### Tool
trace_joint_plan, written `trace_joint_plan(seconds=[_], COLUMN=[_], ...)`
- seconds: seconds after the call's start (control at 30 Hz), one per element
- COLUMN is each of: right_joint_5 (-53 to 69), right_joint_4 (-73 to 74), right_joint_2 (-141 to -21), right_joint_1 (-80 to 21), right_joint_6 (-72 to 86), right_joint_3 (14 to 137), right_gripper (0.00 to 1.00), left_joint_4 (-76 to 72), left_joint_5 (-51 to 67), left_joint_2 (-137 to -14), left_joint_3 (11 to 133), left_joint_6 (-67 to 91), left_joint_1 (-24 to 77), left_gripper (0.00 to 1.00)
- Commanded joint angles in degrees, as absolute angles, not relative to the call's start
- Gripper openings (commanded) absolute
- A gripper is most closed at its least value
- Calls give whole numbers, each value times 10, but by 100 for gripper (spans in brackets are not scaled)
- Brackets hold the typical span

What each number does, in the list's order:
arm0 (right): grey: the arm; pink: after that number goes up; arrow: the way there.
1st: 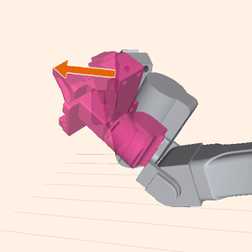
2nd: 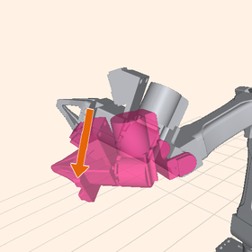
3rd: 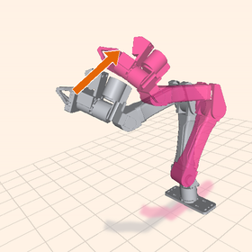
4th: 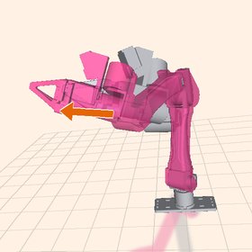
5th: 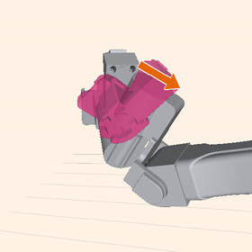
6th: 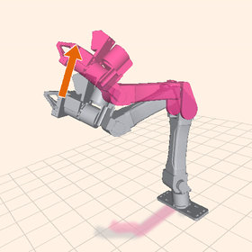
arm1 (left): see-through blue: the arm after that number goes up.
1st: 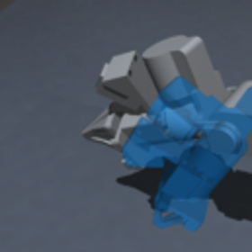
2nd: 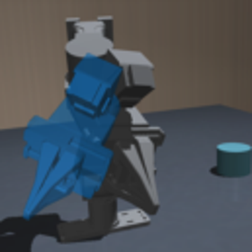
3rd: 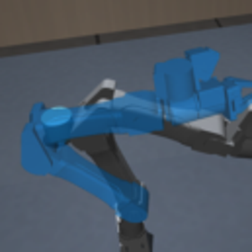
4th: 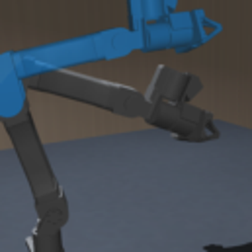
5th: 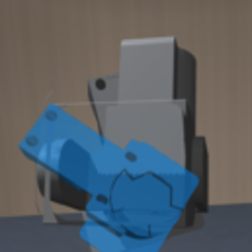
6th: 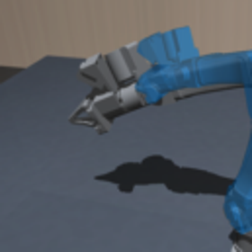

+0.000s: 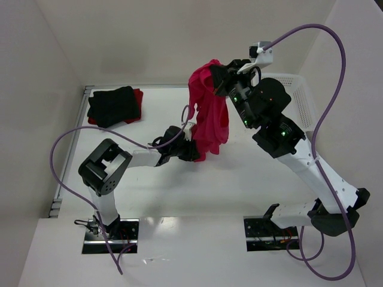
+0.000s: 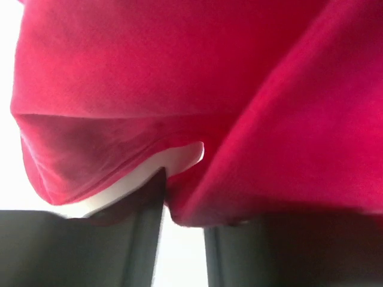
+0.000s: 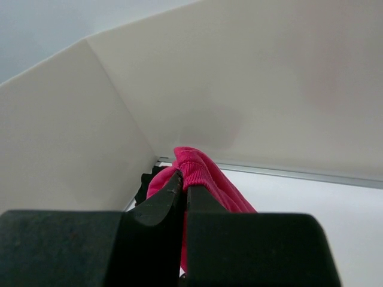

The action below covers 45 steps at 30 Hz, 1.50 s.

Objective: Fold and stack the t-shirts
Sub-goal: Flatten out the tshirt

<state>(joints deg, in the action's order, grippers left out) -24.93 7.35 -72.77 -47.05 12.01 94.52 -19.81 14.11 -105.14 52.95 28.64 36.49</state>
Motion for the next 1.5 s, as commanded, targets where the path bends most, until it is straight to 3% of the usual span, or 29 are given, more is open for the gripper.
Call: trace_joint_plan(seconds=[0.0, 0.07, 0.23, 0.37, 0.53, 0.83, 1.03, 1.27, 1.47], right_joint_5=[-278, -285, -346, -406, -430, -494, -536, -556, -540], right_joint_4=[47, 47, 42, 21, 0, -54, -105, -144, -105], right_joint_2=[-705, -698, -680, -649, -601, -571, -565, -543, -569], right_joint_1=[-468, -468, -463, -442, -391, -391, -391, -391, -391], right_joint_6=[106, 106, 88, 62, 69, 2, -32, -52, -39], right_joint_3=[955, 950, 926, 879, 852, 803, 765, 734, 715], right_gripper=[0, 0, 0, 0, 0, 0, 0, 0, 0], left_joint_4=[-243, -249, -157, -17, 33, 101, 39, 39, 73], left_joint_5=[131, 117, 49, -60, -234, -335, -433, -415, -299], left_joint_2=[-1035, -1016, -896, -790, -646, -633, -627, -661, -714], left_joint_3=[543, 538, 555, 630, 663, 798, 830, 884, 879], left_joint_6=[276, 276, 248, 207, 167, 134, 92, 91, 124], left_joint_1=[367, 367, 367, 319, 247, 189, 163, 119, 108], left_gripper=[15, 0, 0, 0, 0, 0, 0, 0, 0])
